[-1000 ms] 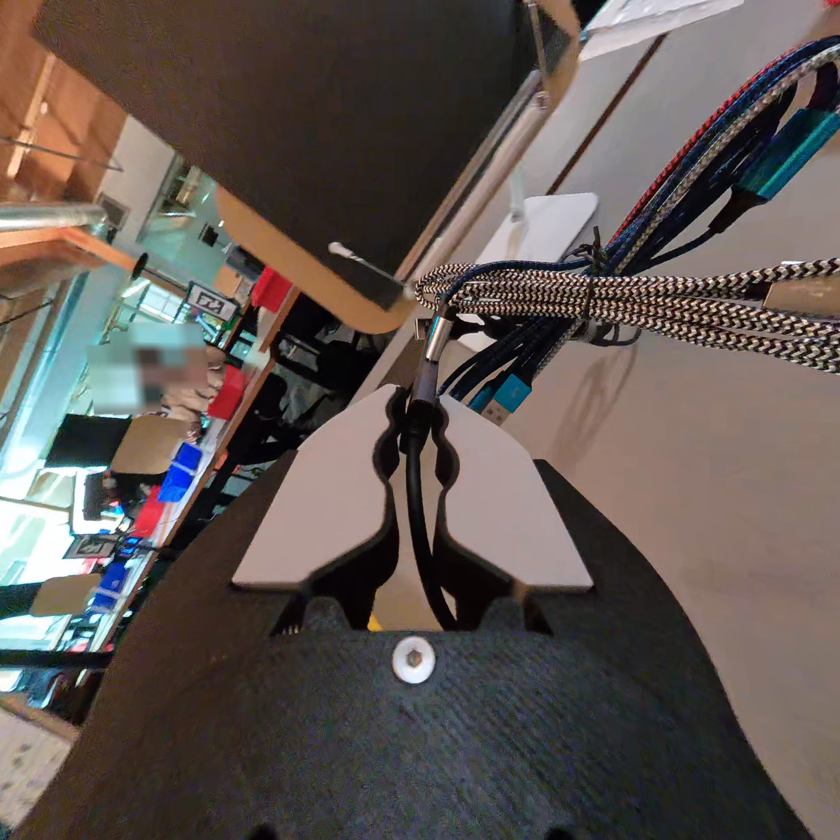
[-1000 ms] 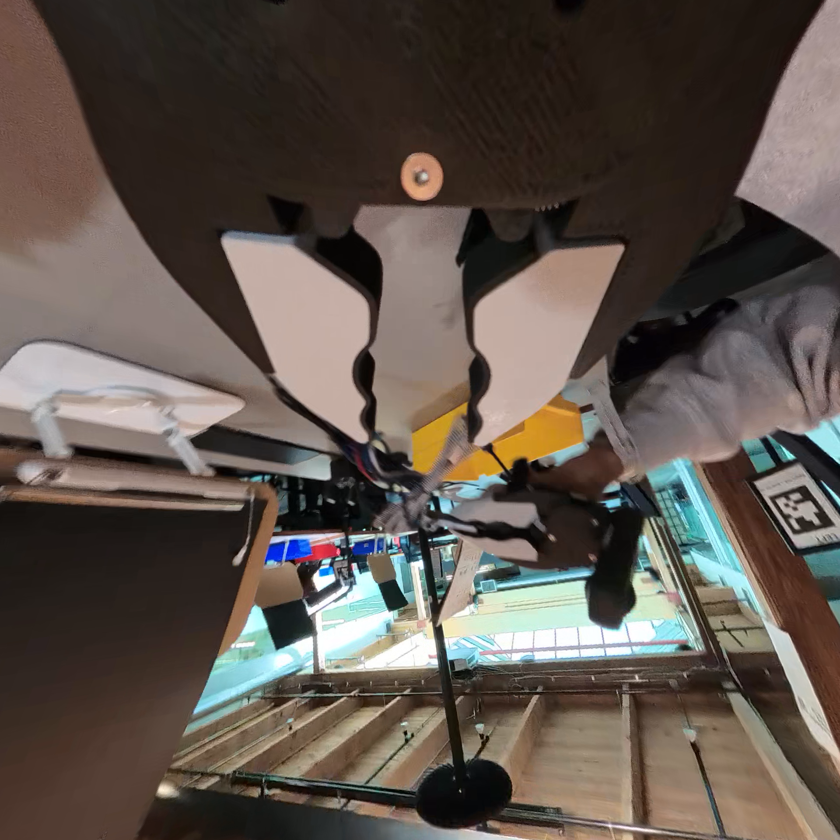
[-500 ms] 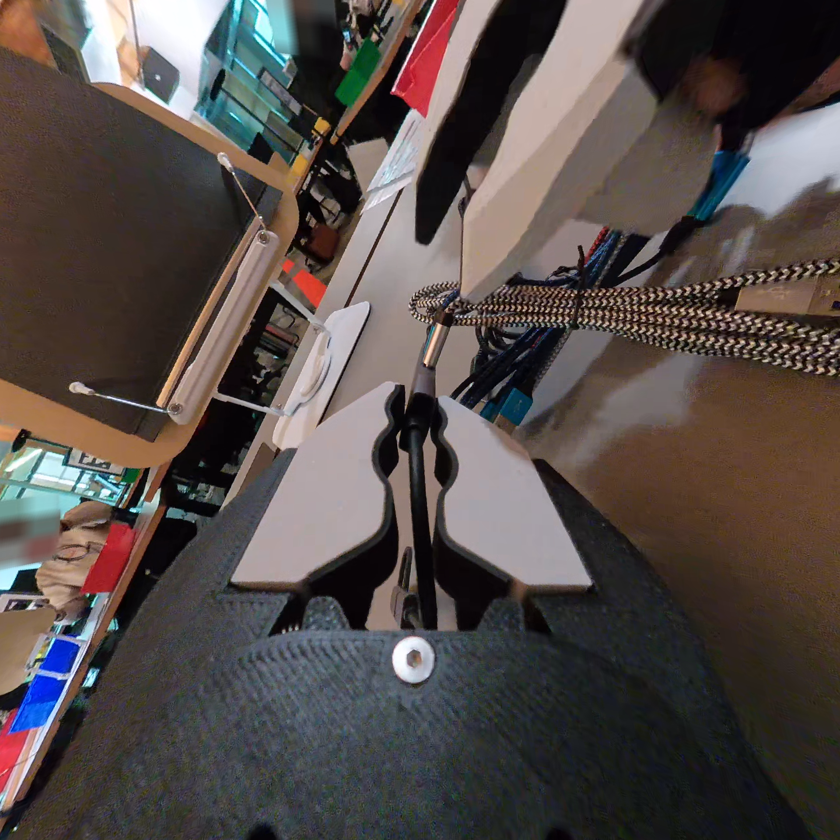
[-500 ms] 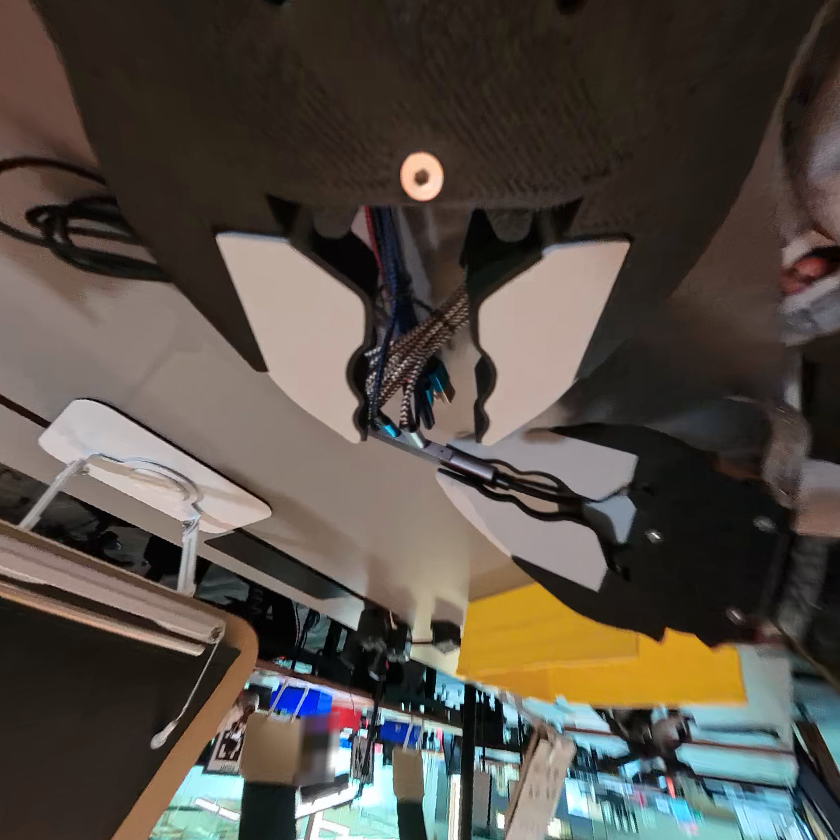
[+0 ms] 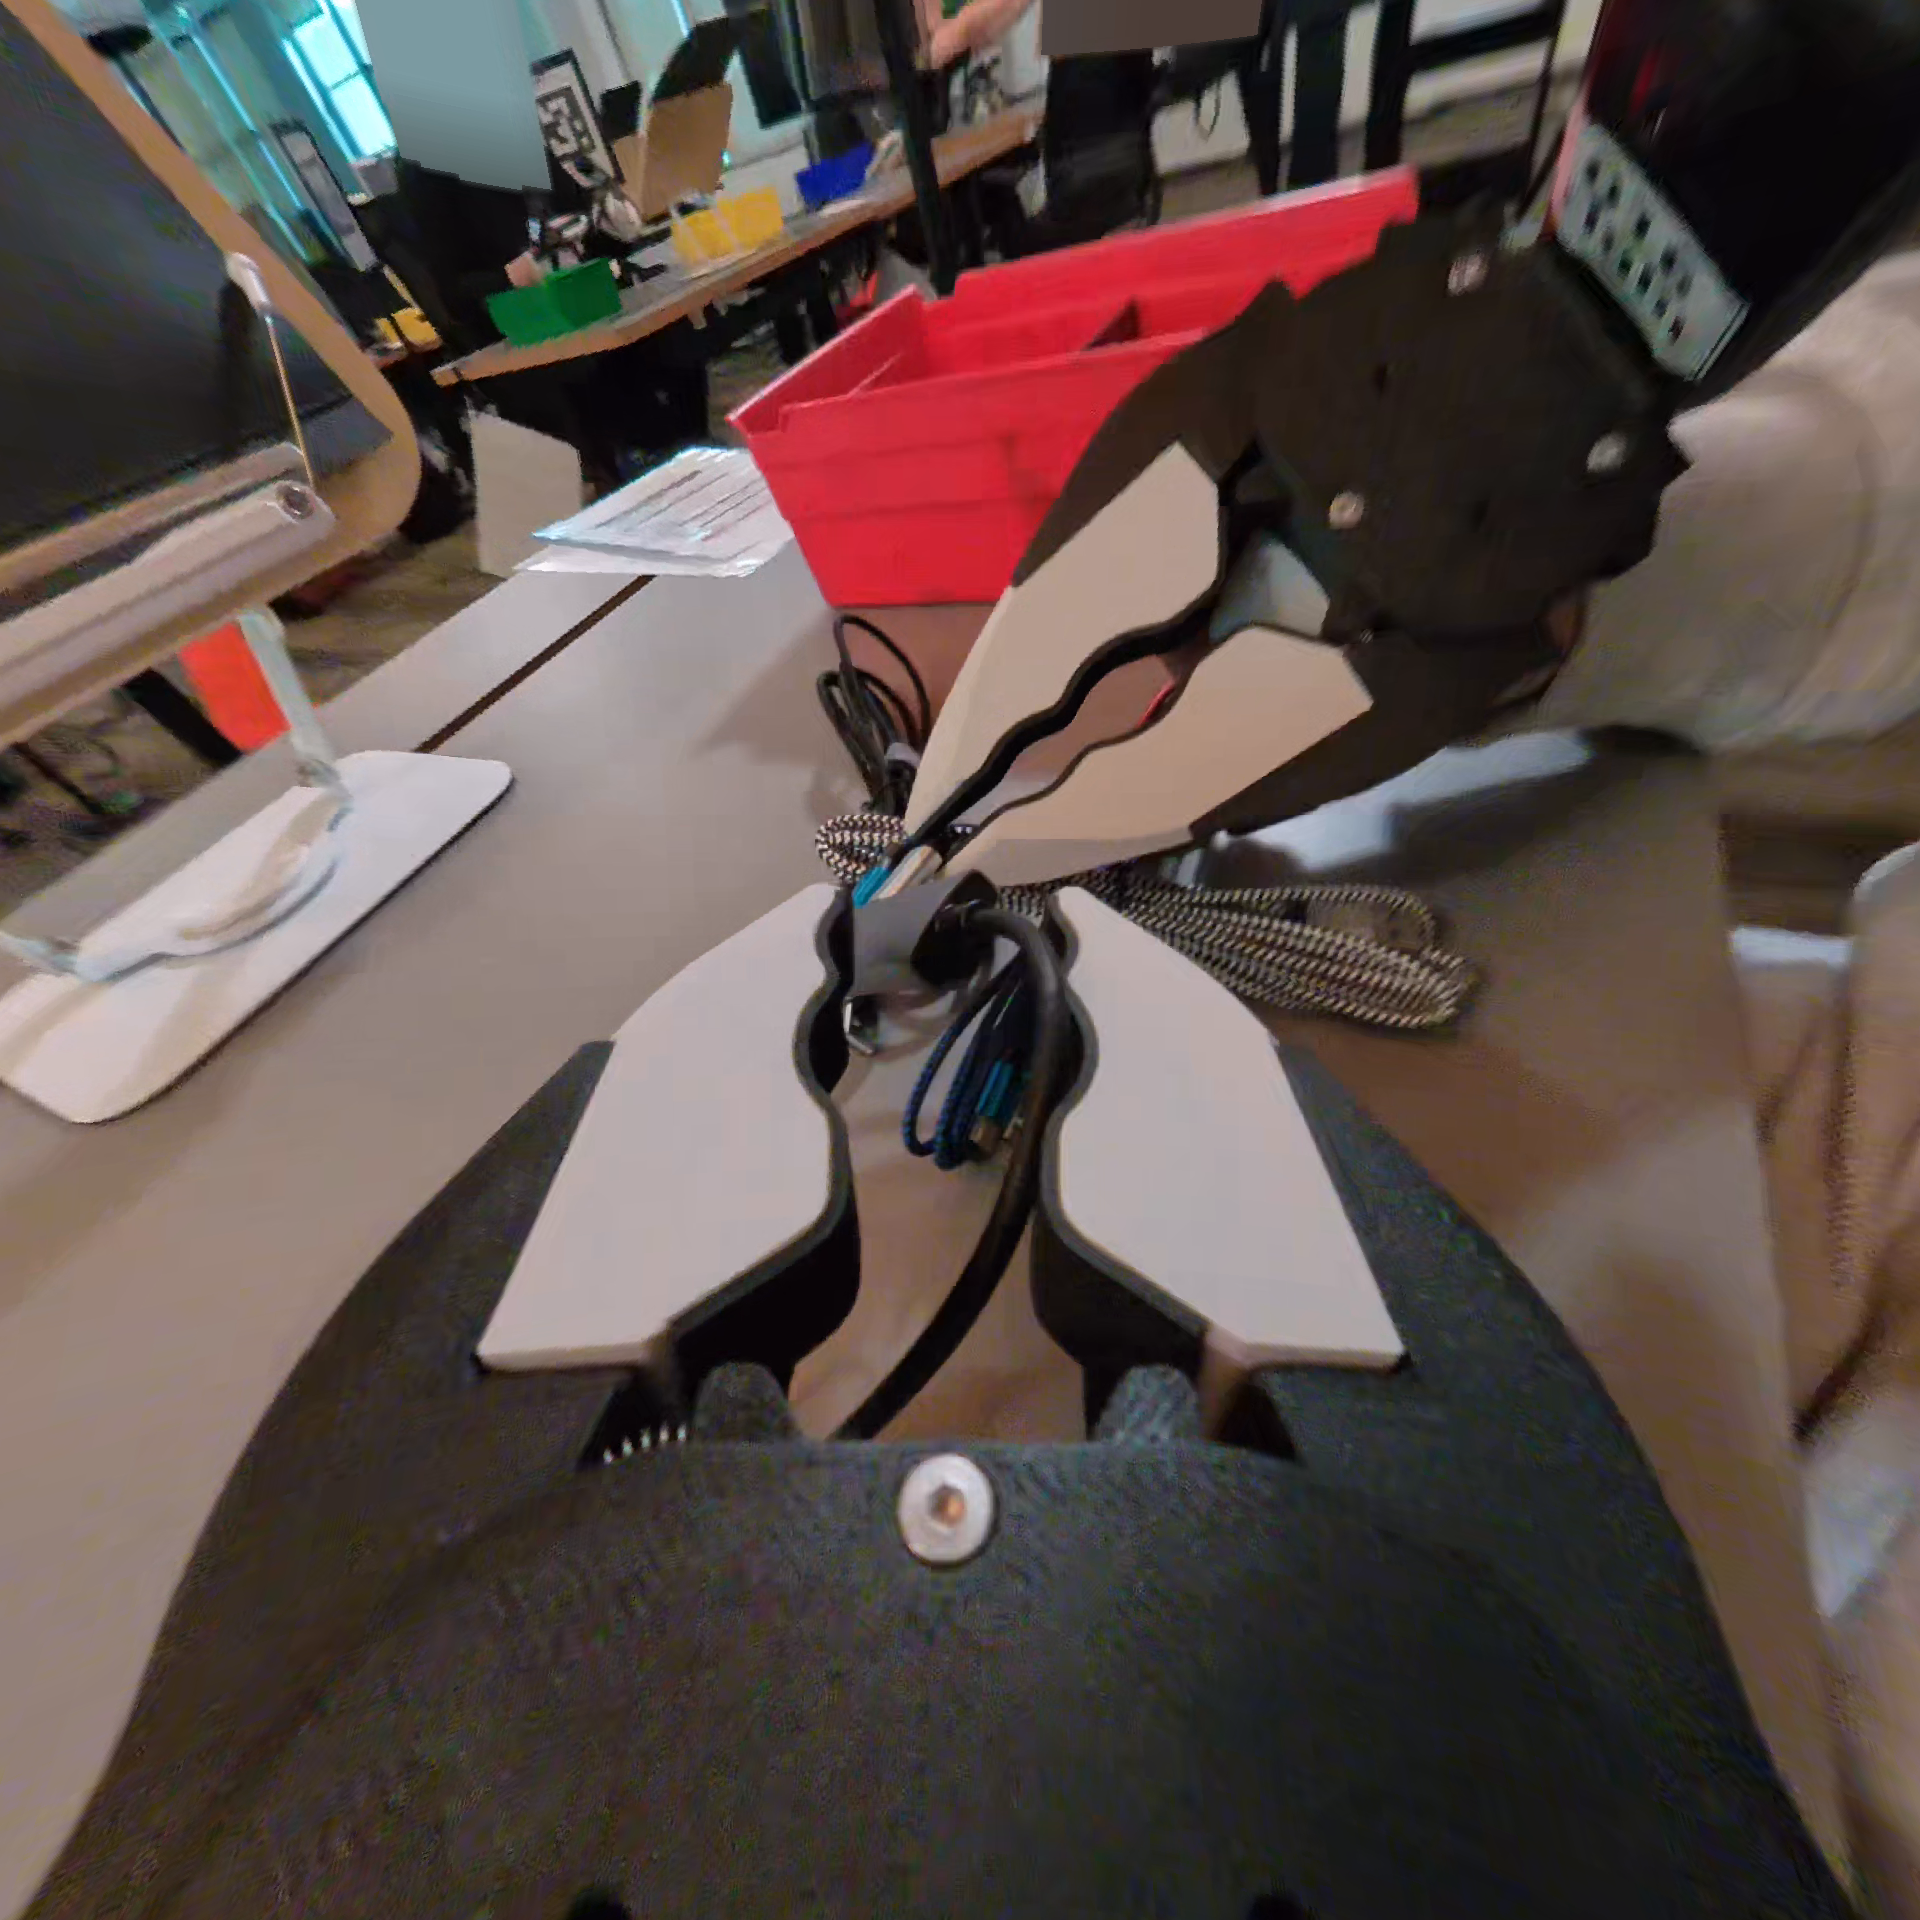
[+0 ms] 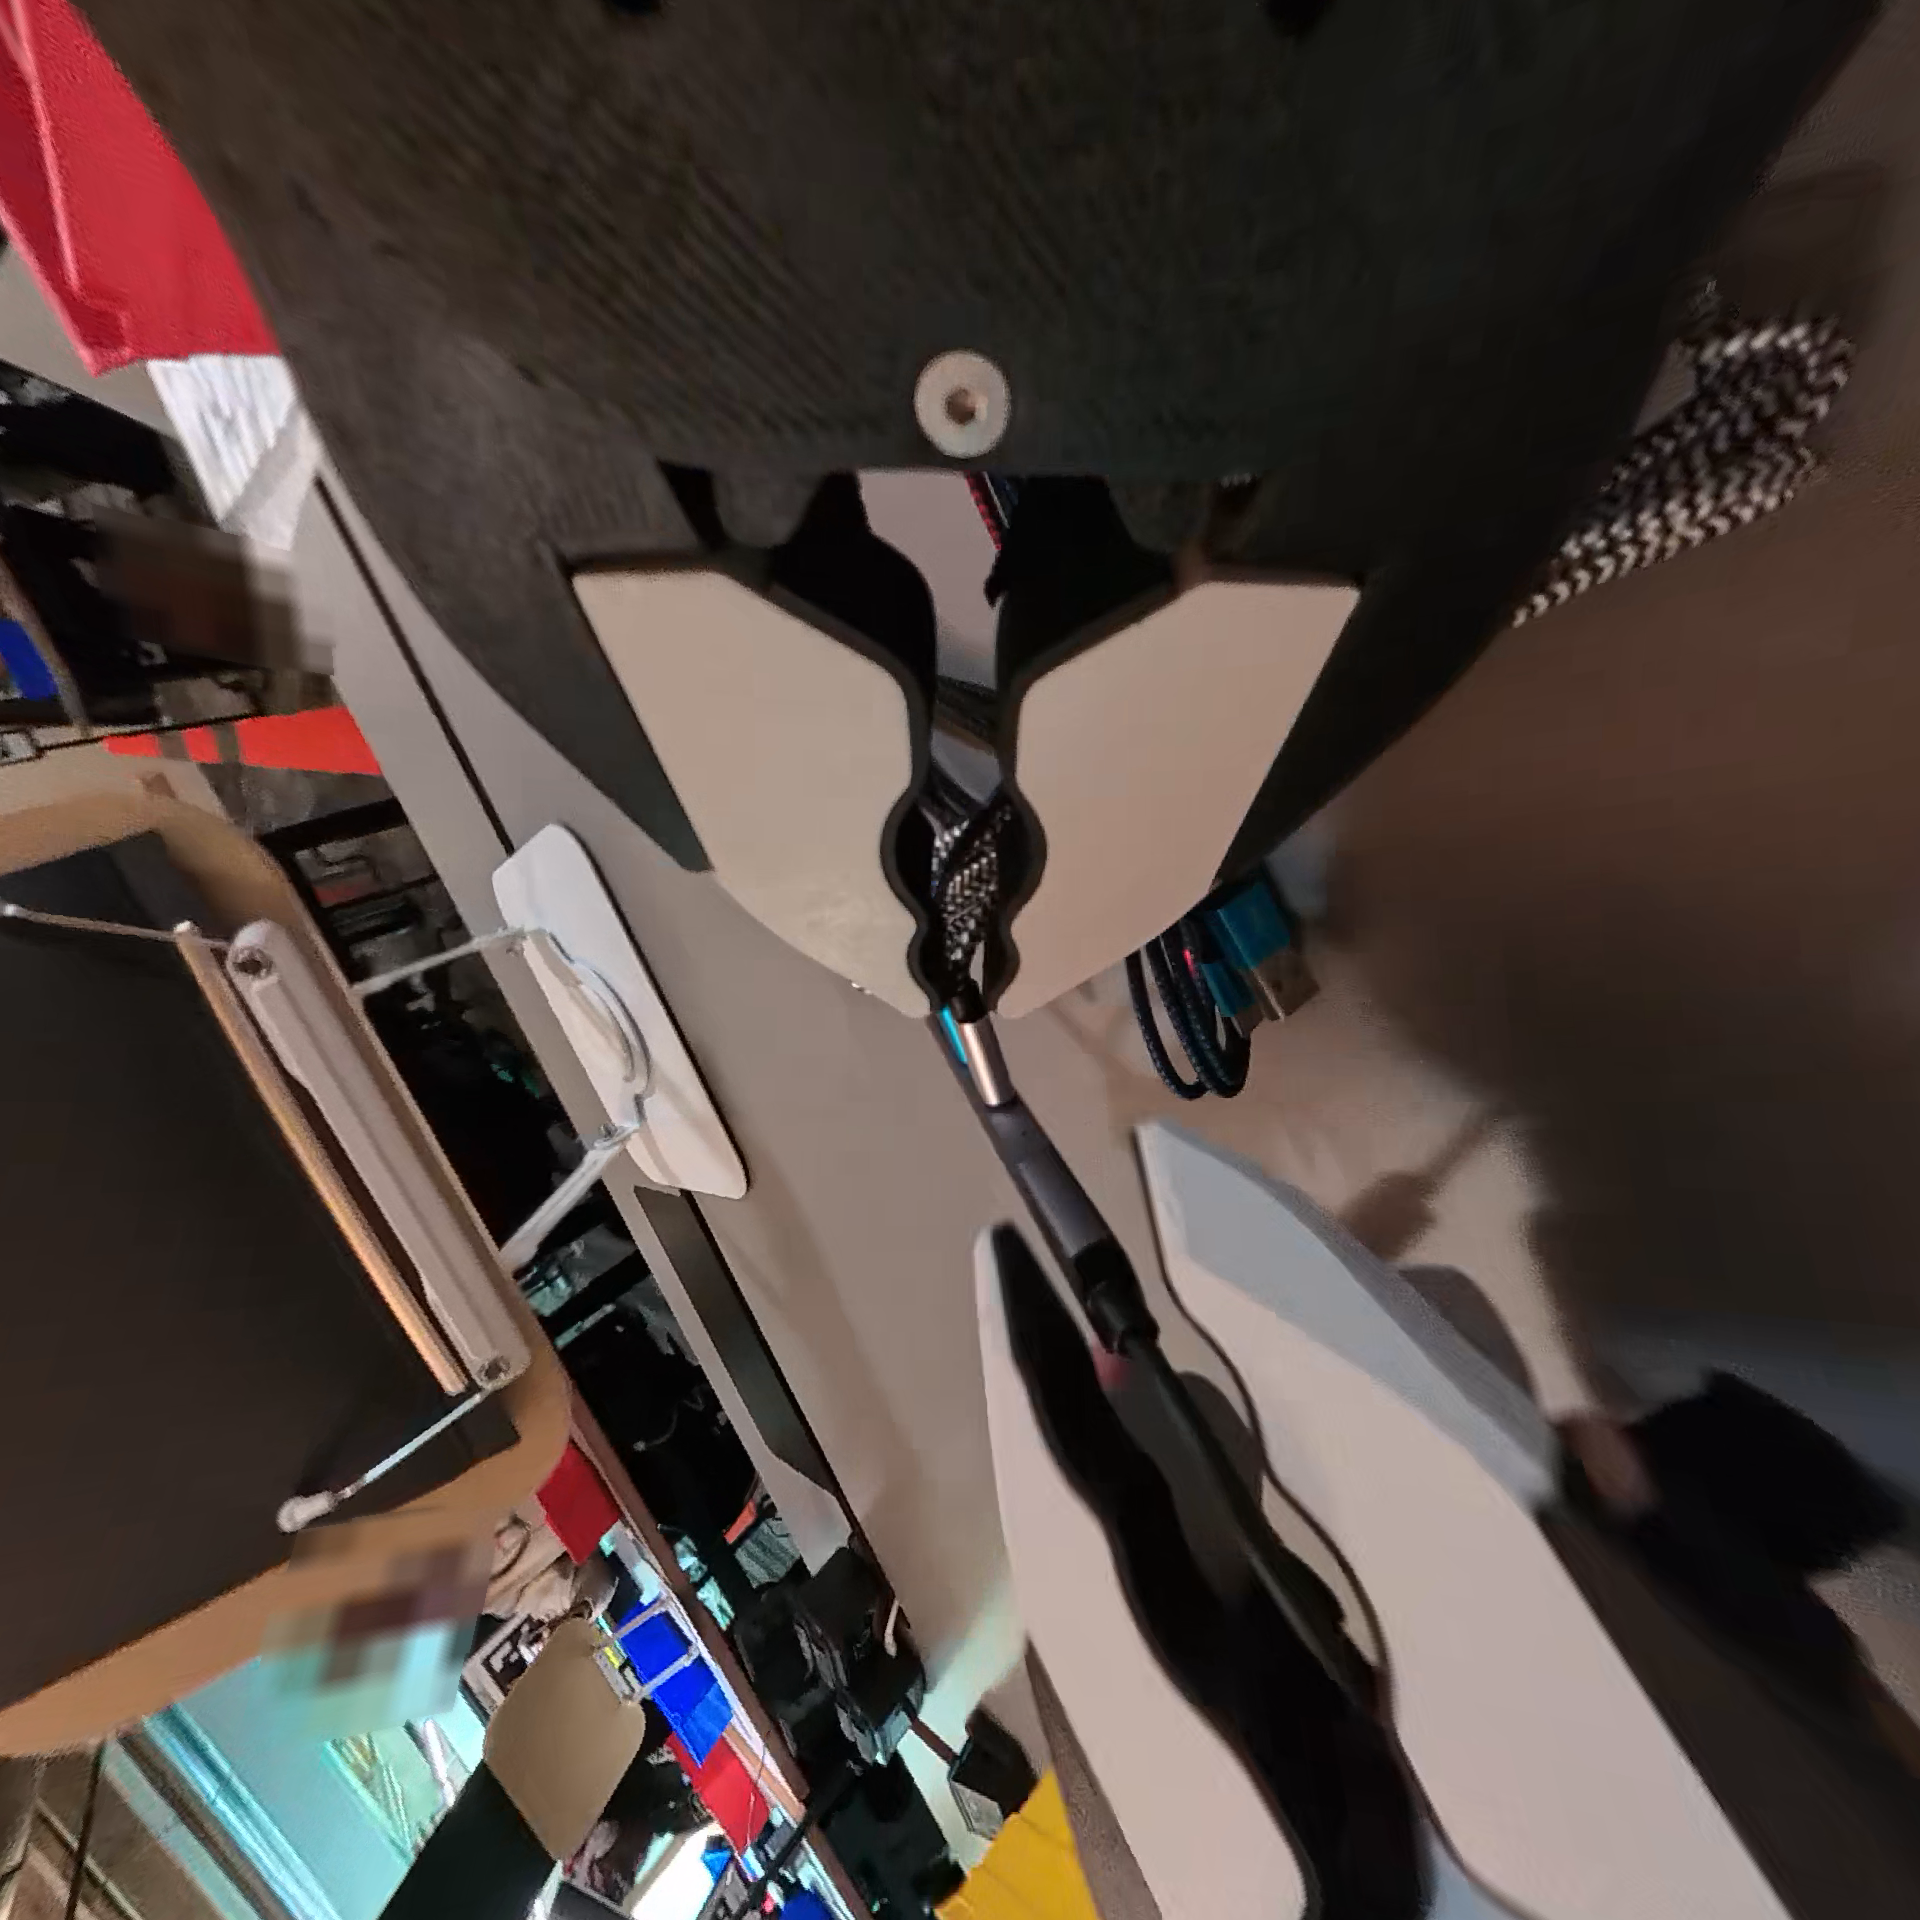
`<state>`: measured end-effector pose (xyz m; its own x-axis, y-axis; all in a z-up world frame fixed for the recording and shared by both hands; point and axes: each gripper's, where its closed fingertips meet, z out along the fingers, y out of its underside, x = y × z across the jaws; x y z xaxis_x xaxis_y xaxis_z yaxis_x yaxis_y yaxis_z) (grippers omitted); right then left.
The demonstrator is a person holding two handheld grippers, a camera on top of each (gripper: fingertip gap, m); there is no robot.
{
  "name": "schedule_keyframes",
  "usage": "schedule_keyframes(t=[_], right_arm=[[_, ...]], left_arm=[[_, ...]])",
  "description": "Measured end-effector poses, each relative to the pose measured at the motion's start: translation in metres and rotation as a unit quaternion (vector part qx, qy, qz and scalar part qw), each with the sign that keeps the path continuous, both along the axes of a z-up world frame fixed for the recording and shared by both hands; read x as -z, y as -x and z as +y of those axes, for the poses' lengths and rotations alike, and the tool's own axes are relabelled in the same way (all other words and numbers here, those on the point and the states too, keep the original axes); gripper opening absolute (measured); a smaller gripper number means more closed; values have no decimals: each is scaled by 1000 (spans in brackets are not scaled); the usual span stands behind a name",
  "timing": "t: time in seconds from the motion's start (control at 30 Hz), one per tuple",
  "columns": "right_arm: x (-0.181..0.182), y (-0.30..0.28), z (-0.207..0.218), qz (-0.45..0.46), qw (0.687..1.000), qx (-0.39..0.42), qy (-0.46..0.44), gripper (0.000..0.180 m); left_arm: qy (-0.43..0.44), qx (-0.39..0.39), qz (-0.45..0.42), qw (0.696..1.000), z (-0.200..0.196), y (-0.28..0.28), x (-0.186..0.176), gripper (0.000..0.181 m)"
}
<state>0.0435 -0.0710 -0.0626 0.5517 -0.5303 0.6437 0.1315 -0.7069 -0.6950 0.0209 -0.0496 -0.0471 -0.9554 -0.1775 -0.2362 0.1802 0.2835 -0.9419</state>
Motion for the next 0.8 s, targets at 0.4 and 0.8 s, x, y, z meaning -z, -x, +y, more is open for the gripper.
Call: schedule_keyframes(t=[0.4, 0.8], right_arm=[[-1, 3, -12, -32, 999, 1, 3, 6], [-4, 21, 22, -35, 998, -55, -24, 6]], left_arm=[[124, 180, 603, 768, 15, 13, -13, 52], [84, 162, 583, 791, 1, 20, 7, 23]])
